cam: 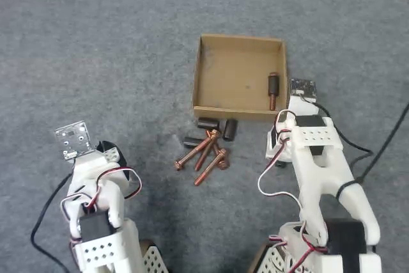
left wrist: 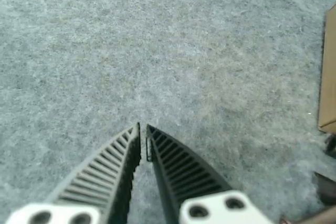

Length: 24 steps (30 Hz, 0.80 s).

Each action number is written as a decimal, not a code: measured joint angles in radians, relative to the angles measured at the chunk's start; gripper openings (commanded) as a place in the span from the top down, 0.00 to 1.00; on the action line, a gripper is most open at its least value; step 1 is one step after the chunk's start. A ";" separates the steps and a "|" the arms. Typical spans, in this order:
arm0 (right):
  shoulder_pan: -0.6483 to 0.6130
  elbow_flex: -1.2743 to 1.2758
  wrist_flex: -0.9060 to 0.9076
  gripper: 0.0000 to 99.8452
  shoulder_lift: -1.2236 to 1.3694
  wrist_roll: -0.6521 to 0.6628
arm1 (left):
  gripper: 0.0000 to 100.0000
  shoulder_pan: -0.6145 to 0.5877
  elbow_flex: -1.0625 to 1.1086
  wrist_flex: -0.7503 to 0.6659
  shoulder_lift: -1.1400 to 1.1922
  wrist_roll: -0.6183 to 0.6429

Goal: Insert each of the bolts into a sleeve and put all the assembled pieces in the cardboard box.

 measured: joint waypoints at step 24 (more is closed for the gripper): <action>0.000 0.003 -0.049 0.90 0.077 0.000 | 0.99 0.000 0.000 0.000 0.000 -0.002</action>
